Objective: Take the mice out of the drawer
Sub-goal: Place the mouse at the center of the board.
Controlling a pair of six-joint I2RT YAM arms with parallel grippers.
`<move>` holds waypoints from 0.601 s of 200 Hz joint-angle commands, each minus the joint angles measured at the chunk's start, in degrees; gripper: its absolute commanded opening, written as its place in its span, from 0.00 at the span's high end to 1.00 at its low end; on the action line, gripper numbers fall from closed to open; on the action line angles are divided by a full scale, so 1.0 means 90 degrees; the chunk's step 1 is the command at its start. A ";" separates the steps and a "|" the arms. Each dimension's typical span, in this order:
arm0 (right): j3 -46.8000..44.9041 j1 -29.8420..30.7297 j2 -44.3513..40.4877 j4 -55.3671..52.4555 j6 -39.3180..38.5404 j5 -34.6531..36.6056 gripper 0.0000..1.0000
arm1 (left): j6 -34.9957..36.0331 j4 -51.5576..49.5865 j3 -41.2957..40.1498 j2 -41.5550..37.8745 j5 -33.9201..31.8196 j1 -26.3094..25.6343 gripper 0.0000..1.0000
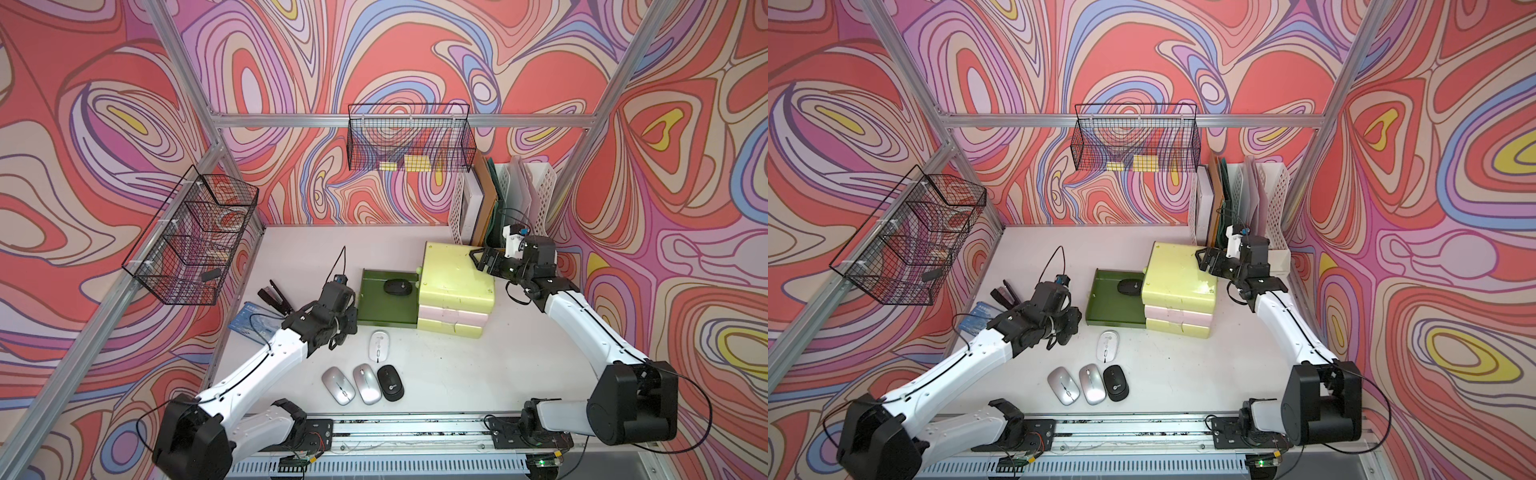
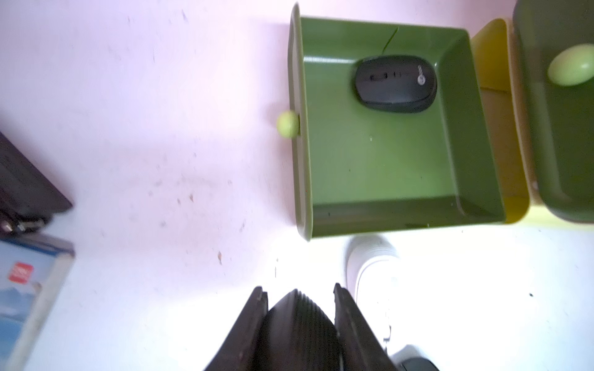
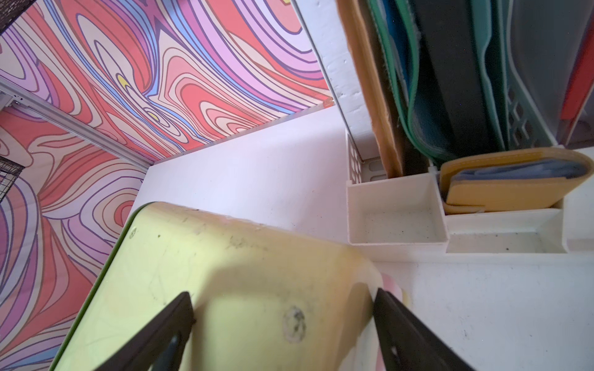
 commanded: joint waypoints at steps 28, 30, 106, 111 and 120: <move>-0.0546 0.0175 0.0289 -0.1573 -0.0216 0.0099 0.09 | -0.1661 0.1357 -0.1613 0.0024 0.0966 0.0037 0.82; -0.0553 0.0169 0.0290 -0.1573 -0.0216 0.0101 0.09 | -0.1684 0.1528 -0.1652 0.0030 0.0978 0.0047 0.82; -0.0560 0.0201 0.0290 -0.1583 -0.0227 0.0137 0.09 | -0.1796 0.3348 -0.2139 0.0581 0.1413 0.0542 0.82; -0.0556 0.0202 0.0300 -0.1583 -0.0227 0.0140 0.09 | -0.1816 0.3436 -0.2153 0.0625 0.1444 0.0545 0.82; -0.0556 0.0204 0.0296 -0.1578 -0.0235 0.0153 0.09 | -0.1864 0.3599 -0.2179 0.0709 0.1514 0.0559 0.82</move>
